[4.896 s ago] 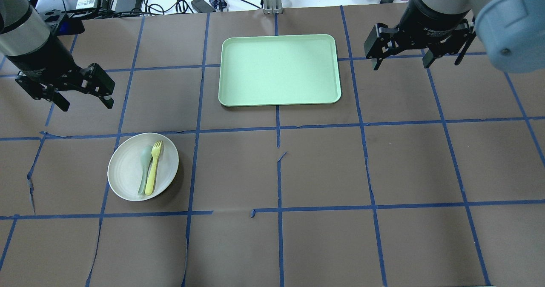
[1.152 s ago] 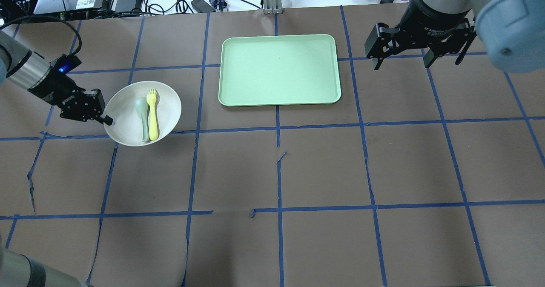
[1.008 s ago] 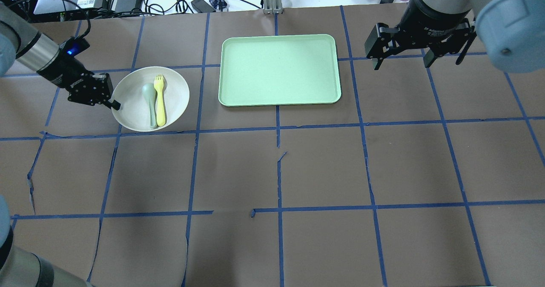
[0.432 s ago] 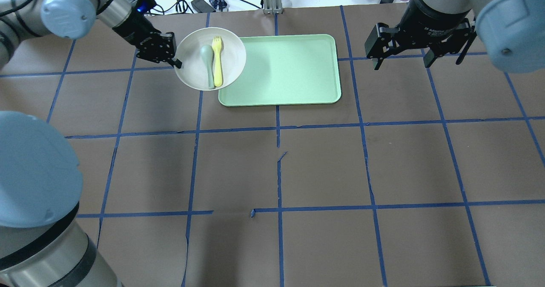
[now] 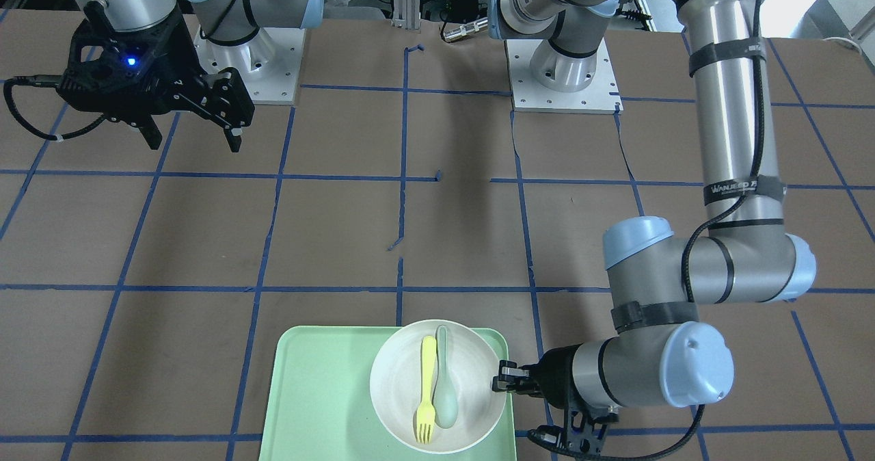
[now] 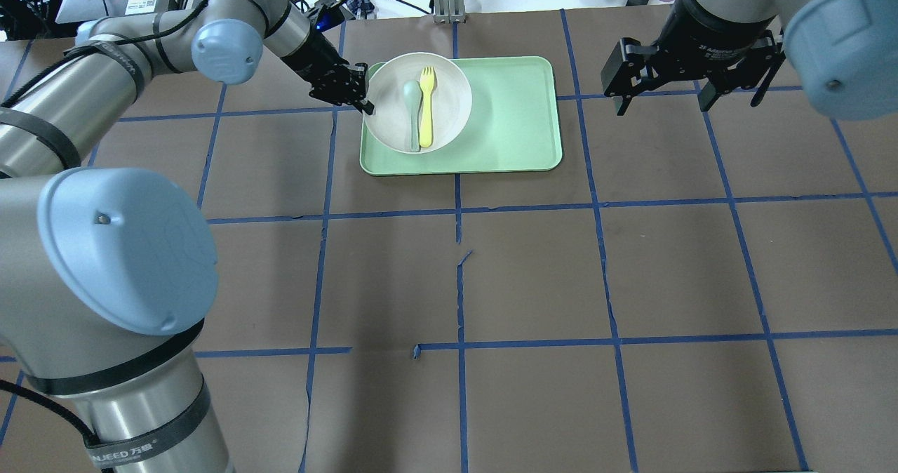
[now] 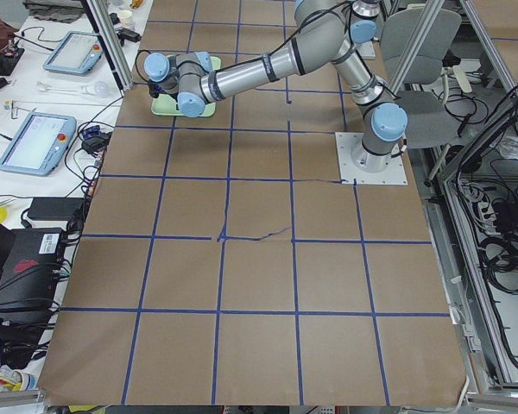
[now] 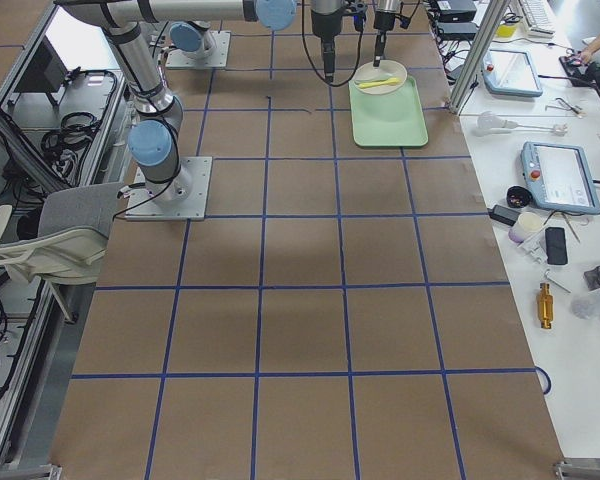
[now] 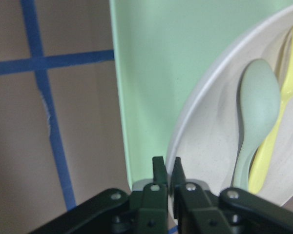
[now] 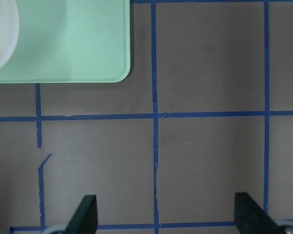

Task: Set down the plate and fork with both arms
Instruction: 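Lift the white plate with the left gripper and carry it onto the green tray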

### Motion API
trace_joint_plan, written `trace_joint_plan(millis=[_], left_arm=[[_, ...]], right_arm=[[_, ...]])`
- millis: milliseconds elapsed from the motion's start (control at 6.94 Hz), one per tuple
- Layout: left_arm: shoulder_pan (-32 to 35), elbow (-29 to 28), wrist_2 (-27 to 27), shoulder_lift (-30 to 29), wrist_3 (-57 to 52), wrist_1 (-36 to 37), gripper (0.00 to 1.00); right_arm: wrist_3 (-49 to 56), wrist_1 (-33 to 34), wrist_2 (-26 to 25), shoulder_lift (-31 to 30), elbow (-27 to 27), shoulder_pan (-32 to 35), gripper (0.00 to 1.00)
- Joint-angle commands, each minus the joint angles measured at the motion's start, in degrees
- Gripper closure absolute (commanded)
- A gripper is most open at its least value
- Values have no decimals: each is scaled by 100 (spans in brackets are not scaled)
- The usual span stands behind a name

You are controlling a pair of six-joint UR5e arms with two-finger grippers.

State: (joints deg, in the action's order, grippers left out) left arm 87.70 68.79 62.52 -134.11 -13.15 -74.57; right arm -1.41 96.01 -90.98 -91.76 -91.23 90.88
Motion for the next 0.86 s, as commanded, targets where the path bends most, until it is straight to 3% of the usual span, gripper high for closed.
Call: trace_joint_plan(millis=[0, 576, 720], left_arm=[[159, -322, -29, -369, 40, 13, 100], [283, -314, -38, -449, -39, 109, 97], [283, -296, -273, -449, -48, 118, 60]], right_arm=[[0, -3, 10, 0, 0, 0, 0], [0, -3, 19, 0, 0, 0, 0], [0, -3, 19, 0, 0, 0, 0]])
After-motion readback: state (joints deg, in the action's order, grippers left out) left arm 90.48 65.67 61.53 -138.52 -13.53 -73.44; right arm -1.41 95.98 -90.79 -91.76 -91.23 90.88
